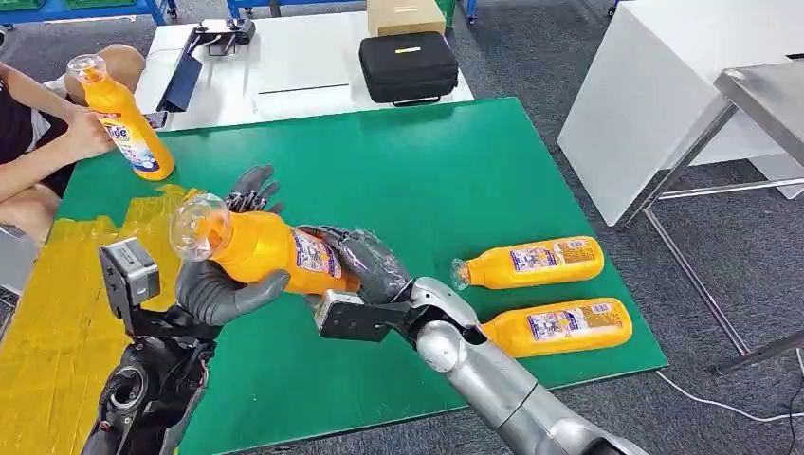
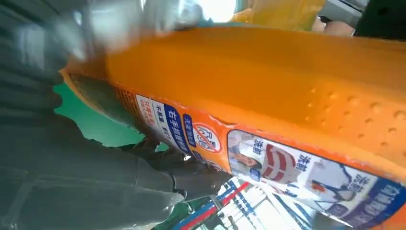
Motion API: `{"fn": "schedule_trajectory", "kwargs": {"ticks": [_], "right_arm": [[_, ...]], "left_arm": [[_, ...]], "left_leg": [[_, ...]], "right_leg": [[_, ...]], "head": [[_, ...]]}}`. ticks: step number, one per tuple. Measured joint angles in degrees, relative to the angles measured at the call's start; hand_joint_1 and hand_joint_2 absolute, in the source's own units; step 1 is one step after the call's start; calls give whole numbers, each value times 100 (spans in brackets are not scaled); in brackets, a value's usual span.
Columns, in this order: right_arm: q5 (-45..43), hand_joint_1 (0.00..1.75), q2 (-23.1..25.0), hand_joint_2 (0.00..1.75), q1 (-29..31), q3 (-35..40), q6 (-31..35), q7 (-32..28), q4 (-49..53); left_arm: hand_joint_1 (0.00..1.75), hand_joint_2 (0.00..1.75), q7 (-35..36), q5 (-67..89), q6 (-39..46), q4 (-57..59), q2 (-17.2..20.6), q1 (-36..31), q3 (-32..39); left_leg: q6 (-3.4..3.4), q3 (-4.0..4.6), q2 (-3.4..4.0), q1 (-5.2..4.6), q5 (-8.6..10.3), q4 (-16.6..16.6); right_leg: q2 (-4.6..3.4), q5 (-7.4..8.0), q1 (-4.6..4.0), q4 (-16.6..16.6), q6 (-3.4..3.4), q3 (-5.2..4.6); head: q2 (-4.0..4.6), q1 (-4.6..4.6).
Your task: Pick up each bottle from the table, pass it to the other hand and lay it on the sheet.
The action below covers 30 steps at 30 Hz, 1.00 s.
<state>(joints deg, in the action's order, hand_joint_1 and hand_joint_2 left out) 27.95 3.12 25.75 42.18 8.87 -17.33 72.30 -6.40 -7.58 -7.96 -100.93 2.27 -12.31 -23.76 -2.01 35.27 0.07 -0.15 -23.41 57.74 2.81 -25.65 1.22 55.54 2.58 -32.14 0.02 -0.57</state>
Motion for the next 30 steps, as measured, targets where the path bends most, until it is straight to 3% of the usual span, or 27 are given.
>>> {"fn": "schedule_trajectory", "kwargs": {"ticks": [4, 5, 6, 7, 24, 25, 26, 30], "right_arm": [[2, 175, 26, 175, 3, 46, 15, -13, -4], [2, 175, 26, 175, 4, 50, 15, -13, -2], [2, 175, 29, 175, 6, 55, 18, -13, -2], [0, 175, 33, 175, 9, 61, 20, -13, -2], [-125, 175, 37, 175, 12, 149, 118, 31, -4], [-133, 42, 39, 175, 12, 153, 118, 37, -4], [-140, 0, 39, 175, 12, 155, 118, 39, -4], [-159, 0, 39, 175, 17, 195, 179, 55, -4]], "left_arm": [[7, 175, 17, 109, 98, 59, 2, 1, -44], [112, 175, 20, 120, 121, 70, 2, 2, -48], [155, 175, 26, 153, 136, 85, 2, 3, -59], [164, 175, 31, 173, 147, 98, 4, 3, -72], [175, 175, -107, 164, 280, 105, 28, 4, -100], [175, 175, -137, 146, 326, 105, 26, 7, -100], [175, 175, -171, 116, 372, 103, 24, 15, -100], [175, 175, -332, 79, 579, 87, 24, 72, -100]], "left_leg": [[0, 1, -1, 0, 0, 0], [0, 1, -1, 0, 0, 0], [0, 1, 0, 0, 0, 0], [0, 1, 0, 0, 0, 0], [0, 0, 0, 0, 0, 0], [0, 0, 0, 0, 0, 0], [0, 0, 0, 0, 0, 0], [0, 0, 0, 0, 0, 0]], "right_leg": [[1, 0, 0, 0, 0, 0], [0, 0, 0, 0, 0, 0], [0, 0, 0, 0, 0, 0], [0, 0, 0, 0, 0, 0], [0, 0, 0, 0, 0, 0], [0, 0, 0, 0, 0, 0], [0, 0, 0, 0, 0, 0], [0, 0, 0, 0, 0, -1]], "head": [[0, 4], [0, 0], [0, 0], [0, 2], [0, 2], [0, 2], [0, 0], [0, 0]]}}
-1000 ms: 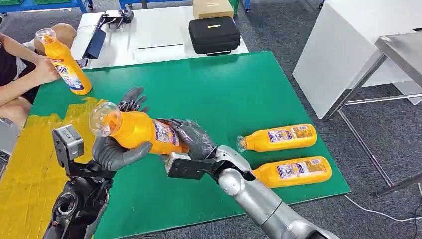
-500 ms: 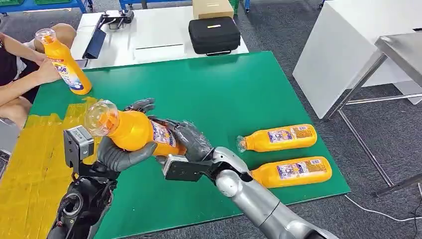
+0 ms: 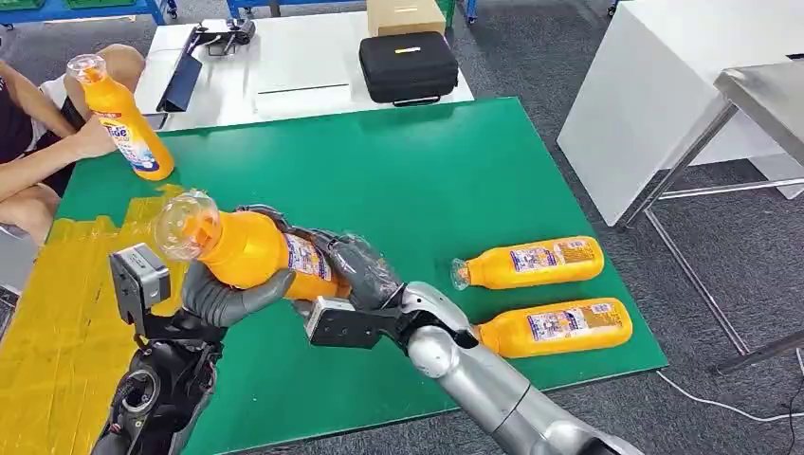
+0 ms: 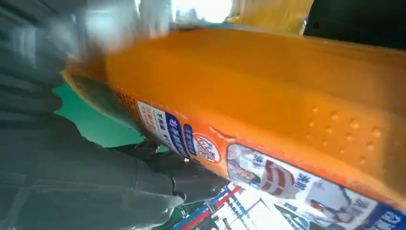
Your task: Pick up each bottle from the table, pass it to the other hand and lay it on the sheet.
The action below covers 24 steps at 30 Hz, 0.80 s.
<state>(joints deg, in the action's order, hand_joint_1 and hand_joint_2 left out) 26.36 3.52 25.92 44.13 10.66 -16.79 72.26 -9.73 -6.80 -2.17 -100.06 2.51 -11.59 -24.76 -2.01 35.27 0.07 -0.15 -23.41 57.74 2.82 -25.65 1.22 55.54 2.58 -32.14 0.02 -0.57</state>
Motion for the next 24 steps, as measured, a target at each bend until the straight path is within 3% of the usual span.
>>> {"fn": "schedule_trajectory", "kwargs": {"ticks": [14, 17, 22, 24], "right_arm": [[131, 0, -225, 175, -301, -96, 510, 269, 447], [477, 0, -484, 175, -551, -350, 744, 595, 987], [1674, 0, -1131, 175, -1197, -992, 676, 890, 2058], [1736, 0, -1270, 175, -1371, -1174, 636, 892, 2315]], "left_arm": [[175, 175, -394, 412, 808, -378, -2, 200, 341], [175, 175, -468, 1611, 1556, -503, 2, 279, 637], [175, 175, -474, 5340, 2961, -538, 87, 449, 1151], [175, 175, -477, 5514, 3023, -538, 109, 487, 1279]], "left_leg": [[0, -1, 0, 0, 0, 0], [0, 0, -3, 0, 0, 0], [-1, 5, -5, -7, -2, 0], [-1, 6, -4, -7, -3, 0]], "right_leg": [[0, 0, 0, 0, 0, -1], [3, -1, 1, -1, 0, -2], [2, -1, 6, -2, 0, -2], [1, -1, 6, -2, 0, -4]], "head": [[0, 0], [0, 2], [0, 2], [0, 2]]}}
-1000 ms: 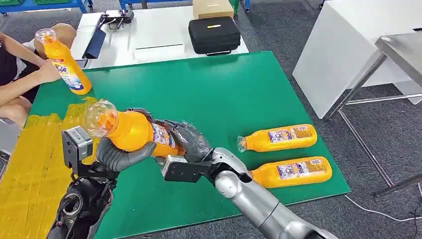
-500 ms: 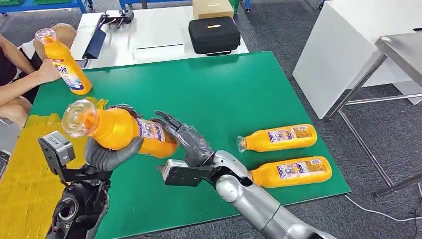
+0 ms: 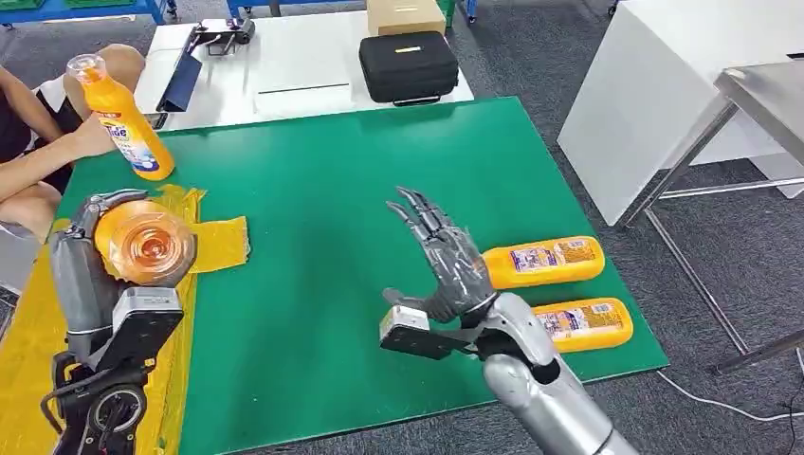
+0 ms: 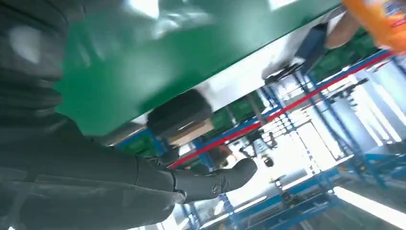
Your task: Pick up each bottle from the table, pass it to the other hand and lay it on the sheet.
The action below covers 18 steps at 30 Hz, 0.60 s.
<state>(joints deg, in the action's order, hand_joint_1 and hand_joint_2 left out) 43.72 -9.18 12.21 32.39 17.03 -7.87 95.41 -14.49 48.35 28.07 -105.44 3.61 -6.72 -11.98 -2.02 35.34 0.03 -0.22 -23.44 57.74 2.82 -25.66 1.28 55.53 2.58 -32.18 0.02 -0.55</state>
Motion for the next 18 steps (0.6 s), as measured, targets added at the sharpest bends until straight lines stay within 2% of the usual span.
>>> {"fn": "schedule_trajectory", "kwargs": {"ticks": [1, 5, 8, 11, 14, 18], "right_arm": [[22, 0, -50, 175, -58, -65, -24, 0, 109], [189, 0, -166, 175, -181, -185, -35, 21, 360], [495, 0, -334, 175, -356, -318, 22, 85, 589], [715, 0, -584, 175, -694, -564, 5, 98, 861], [1015, 0, -810, 175, -1085, -860, -164, 199, 1088], [1290, 0, -1003, 175, -1434, -1112, -556, 234, 1350]], "left_arm": [[171, 175, 0, -59, 20, 0, 7, 13, 37], [175, 175, 78, 231, 128, 0, 13, 60, 122], [175, 175, 567, 2447, 121, 9, 96, 162, 231], [175, 175, 1142, 4139, -519, 151, 395, 249, 275], [175, 175, 1940, 4166, -1266, 439, 853, 213, 112], [175, 175, 2063, 4164, -1769, 787, 1134, 161, -35]], "left_leg": [[0, -1, 1, 0, 0, 0], [0, -4, 4, 3, 1, 0], [1, -8, 2, 3, 1, 0], [1, -5, 1, 2, 1, 0], [0, -5, 5, 2, -1, 0], [0, -2, 4, 3, -1, 0]], "right_leg": [[-1, 0, 0, 0, 0, -1], [-1, 0, -2, 0, 0, -1], [1, 0, -1, -1, 0, 1], [1, 0, 0, -1, 0, -2], [-4, 0, -1, -1, 0, -6], [-1, -1, -1, -1, -1, -5]], "head": [[0, -2], [0, -2], [0, -2], [0, 2], [0, -4], [0, 0]]}}
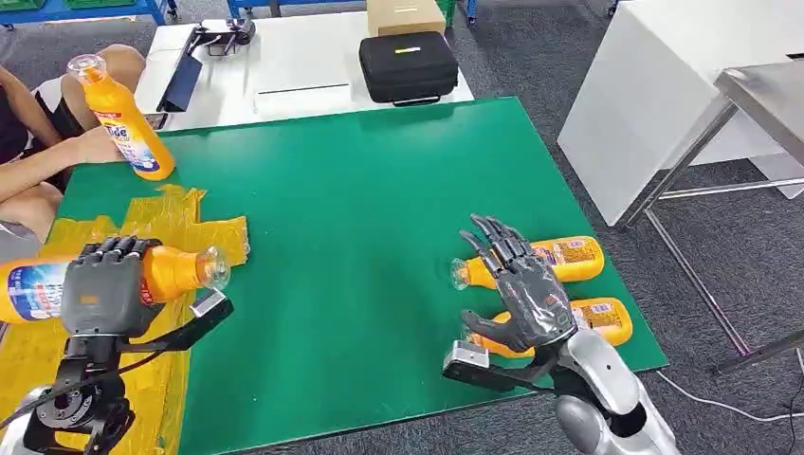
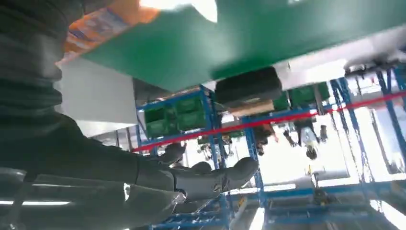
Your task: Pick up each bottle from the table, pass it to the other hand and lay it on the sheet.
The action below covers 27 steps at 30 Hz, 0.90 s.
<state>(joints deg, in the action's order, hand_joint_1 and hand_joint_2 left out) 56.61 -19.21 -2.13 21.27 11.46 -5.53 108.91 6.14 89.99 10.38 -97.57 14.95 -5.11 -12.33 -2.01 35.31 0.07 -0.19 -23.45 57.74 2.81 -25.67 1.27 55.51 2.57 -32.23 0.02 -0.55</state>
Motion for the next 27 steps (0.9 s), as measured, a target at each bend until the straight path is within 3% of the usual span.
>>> {"fn": "schedule_trajectory", "kwargs": {"ticks": [12, 13, 14, 15, 27], "right_arm": [[144, 0, -111, 175, -527, -337, -1007, -221, 418], [181, 0, -98, 175, -527, -345, -1080, -221, 427], [207, 0, -92, 175, -528, -352, -1122, -221, 431], [216, 0, -87, 175, -528, -357, -1160, -221, 431], [225, 0, -212, 175, -473, -455, -1765, -7, 352]], "left_arm": [[175, 175, 230, 0, -729, 681, 160, 73, -131], [159, 175, 184, 0, -760, 790, 127, 68, -89], [30, 175, 136, 0, -762, 910, 99, 62, -48], [0, 175, 92, 0, -758, 1014, 61, 58, -6], [0, 175, -112, -2, -627, 1705, -339, 2, 405]], "left_leg": [[0, -1, 2, -3, 0, 0], [0, -2, 3, -3, 0, 0], [0, -2, 3, -3, 0, 0], [0, -2, 3, -2, 0, 0], [-1, -1, 1, -6, 0, 0]], "right_leg": [[-3, 1, 3, 0, 1, 0], [-3, 1, 3, 0, 1, -1], [-3, 1, 3, 0, 1, -1], [-2, 1, 3, 0, 1, -1], [-1, 1, 6, 0, 1, 3]], "head": [[0, -2], [0, -2], [0, 0], [0, -2], [0, 0]]}}
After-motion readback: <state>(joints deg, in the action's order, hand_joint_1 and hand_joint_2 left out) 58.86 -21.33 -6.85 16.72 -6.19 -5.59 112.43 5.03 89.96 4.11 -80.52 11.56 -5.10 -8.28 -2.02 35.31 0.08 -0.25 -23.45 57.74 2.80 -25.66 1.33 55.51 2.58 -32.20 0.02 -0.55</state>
